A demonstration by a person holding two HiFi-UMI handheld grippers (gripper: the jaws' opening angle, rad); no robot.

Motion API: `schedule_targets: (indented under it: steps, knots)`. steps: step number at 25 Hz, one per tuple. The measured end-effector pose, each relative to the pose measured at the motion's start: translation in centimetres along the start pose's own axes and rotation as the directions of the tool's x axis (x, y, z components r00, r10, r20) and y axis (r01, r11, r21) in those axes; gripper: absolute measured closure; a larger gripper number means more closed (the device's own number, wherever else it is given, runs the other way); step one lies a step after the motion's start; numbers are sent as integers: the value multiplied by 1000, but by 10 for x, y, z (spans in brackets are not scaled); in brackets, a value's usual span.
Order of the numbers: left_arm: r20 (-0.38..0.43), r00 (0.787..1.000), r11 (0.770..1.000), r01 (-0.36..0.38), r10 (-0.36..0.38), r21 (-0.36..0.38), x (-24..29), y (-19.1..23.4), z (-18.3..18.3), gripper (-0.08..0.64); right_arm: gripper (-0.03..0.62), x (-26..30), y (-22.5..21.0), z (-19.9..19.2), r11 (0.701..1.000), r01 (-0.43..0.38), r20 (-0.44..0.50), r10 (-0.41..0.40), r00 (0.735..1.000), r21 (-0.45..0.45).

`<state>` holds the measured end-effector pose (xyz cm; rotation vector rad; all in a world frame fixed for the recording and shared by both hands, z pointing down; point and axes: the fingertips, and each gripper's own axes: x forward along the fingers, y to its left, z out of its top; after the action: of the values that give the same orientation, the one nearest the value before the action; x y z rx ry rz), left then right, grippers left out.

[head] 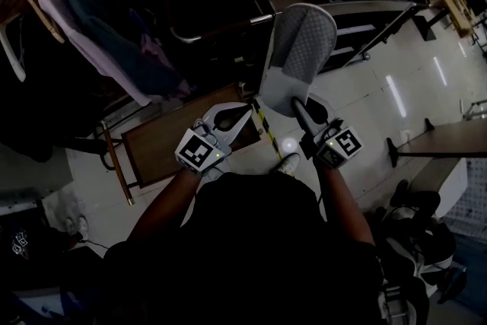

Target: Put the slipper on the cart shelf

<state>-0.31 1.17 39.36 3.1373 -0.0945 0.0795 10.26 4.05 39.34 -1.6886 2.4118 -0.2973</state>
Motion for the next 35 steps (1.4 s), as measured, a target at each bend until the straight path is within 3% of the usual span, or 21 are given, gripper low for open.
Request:
schedule_targets:
  steps: [11, 16, 26, 35]
  knots:
    - [-34, 999, 1000, -2, 2, 8, 180, -60, 8, 559, 529, -97, -149, 18, 998, -40, -18, 40, 999, 40]
    - [-49, 998, 999, 30, -29, 17, 233, -82, 10, 559, 529, -129, -196, 23, 995, -10, -23, 13, 1000, 104]
    - [-63, 995, 996, 80, -82, -26, 279, -86, -6, 558, 529, -143, -234, -1, 987, 34, -48, -26, 998, 154]
    - [-35, 994, 994, 102, -103, -22, 290, -38, -17, 560, 529, -132, -258, -64, 975, 79, -212, -34, 977, 206]
